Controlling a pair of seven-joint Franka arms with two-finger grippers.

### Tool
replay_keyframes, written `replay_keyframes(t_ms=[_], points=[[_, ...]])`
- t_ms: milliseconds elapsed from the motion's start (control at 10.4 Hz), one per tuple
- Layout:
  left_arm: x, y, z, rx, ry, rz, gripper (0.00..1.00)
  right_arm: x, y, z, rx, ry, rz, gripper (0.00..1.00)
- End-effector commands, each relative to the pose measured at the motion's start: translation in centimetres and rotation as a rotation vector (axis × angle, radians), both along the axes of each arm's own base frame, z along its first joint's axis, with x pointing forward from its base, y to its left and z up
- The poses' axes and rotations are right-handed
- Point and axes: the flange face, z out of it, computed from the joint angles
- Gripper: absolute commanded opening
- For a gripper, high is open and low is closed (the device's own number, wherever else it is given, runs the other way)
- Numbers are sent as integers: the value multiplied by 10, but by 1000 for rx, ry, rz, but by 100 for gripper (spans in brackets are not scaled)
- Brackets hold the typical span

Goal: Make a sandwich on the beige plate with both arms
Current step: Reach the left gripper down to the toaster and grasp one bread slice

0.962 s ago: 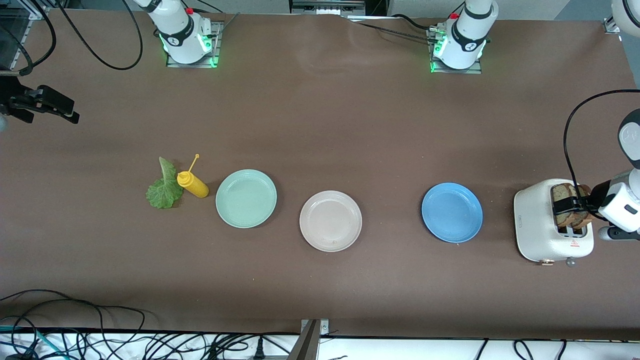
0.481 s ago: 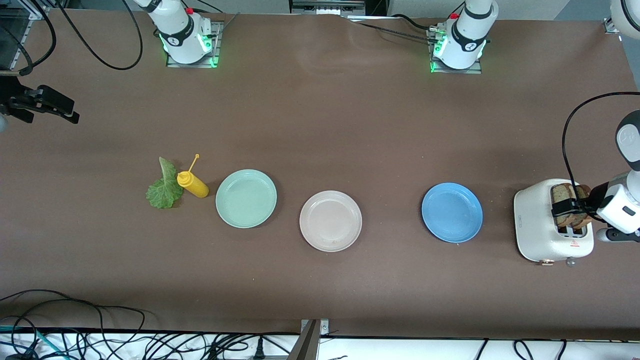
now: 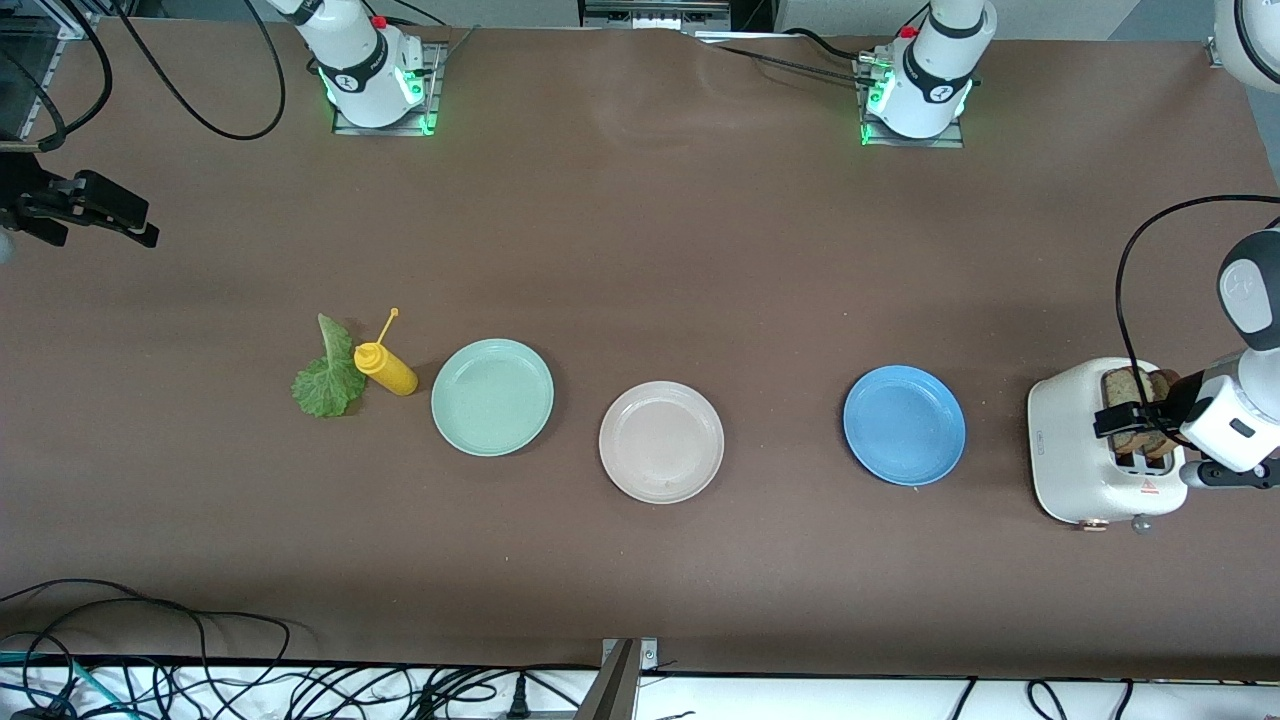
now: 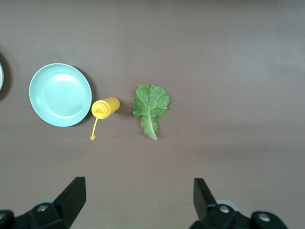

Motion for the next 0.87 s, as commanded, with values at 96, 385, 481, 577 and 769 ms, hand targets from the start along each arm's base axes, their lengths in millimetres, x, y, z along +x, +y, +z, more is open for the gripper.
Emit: replay_keyframes(t_ms=[96, 385, 481, 577, 769], points=[[-3, 0, -10, -17, 3, -7, 87, 2, 1, 6, 19, -5, -10, 100], [-9, 4, -20, -10, 40, -115, 63, 2, 1, 6, 19, -5, -10, 100], [-13, 23, -20, -13, 45, -167, 52, 2, 1, 6, 19, -3, -10, 100], [-14, 29, -18, -14, 43, -225, 41, 2, 1, 6, 19, -6, -11, 100], [-15, 36, -16, -16, 47, -247, 23, 2, 1, 6, 19, -3, -11, 100]])
